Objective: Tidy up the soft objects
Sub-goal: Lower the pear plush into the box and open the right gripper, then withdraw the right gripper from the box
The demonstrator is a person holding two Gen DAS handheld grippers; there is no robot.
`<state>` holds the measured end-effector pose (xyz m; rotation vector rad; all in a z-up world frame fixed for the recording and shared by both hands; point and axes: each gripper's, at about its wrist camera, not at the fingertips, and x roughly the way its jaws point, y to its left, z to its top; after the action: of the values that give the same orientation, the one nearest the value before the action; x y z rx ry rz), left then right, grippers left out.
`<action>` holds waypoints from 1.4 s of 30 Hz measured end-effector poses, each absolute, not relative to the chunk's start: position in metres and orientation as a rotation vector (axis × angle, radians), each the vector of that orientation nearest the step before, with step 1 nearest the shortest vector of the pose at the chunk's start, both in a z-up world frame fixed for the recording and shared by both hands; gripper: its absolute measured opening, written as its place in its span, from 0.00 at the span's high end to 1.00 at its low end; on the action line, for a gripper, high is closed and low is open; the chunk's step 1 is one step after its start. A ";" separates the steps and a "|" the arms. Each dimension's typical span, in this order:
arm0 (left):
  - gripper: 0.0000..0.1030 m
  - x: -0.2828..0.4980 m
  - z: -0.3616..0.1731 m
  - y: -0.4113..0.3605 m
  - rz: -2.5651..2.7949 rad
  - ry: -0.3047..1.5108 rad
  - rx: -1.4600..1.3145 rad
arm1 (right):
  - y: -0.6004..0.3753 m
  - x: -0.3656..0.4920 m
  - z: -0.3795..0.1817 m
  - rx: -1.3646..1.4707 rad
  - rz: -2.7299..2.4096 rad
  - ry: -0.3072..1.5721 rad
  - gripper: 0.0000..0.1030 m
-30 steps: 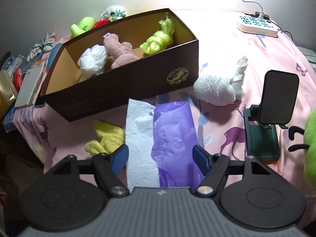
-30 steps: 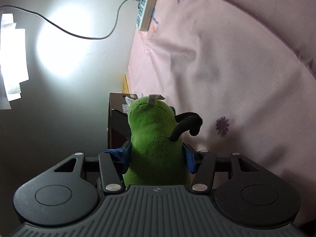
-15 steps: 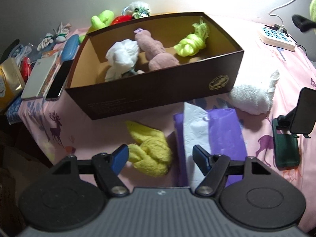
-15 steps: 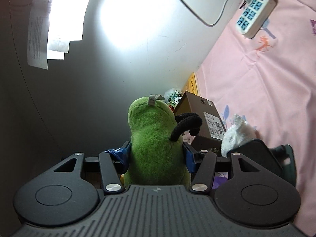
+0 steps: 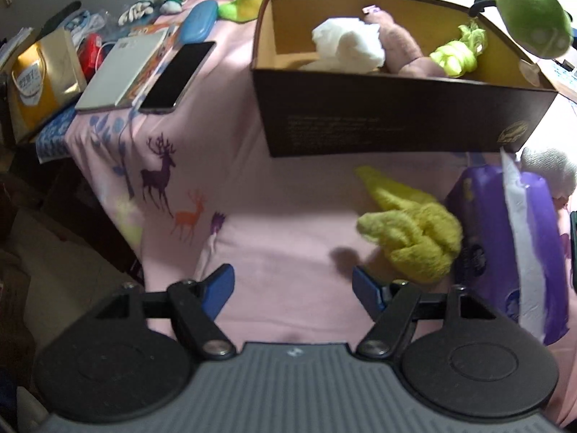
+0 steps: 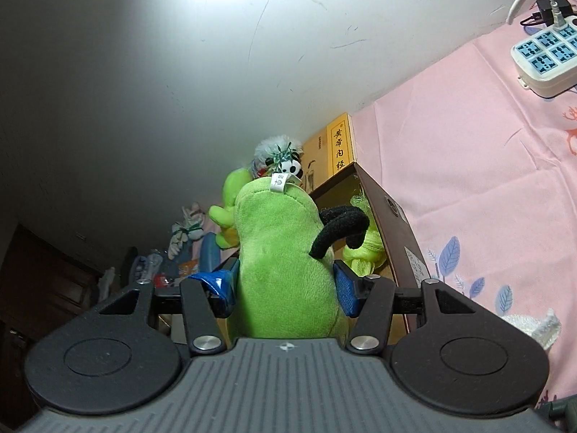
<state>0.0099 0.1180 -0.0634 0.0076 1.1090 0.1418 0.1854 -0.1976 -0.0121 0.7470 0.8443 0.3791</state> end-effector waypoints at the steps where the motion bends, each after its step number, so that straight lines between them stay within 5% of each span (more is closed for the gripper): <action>1: 0.29 0.010 -0.066 0.122 0.142 1.115 0.005 | -0.190 0.190 -0.014 0.707 0.369 0.850 0.62; 16: 0.29 0.021 -0.080 0.154 0.121 1.139 -0.039 | -0.110 0.220 -0.046 0.135 0.245 1.036 0.57; 42: 0.29 0.028 -0.071 0.118 0.103 1.133 0.043 | -0.139 0.151 -0.020 0.333 0.269 0.715 0.56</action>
<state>0.0281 0.1179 -0.0713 0.0434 1.1331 0.1031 0.1508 -0.1391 -0.0202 0.3328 0.7152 0.2685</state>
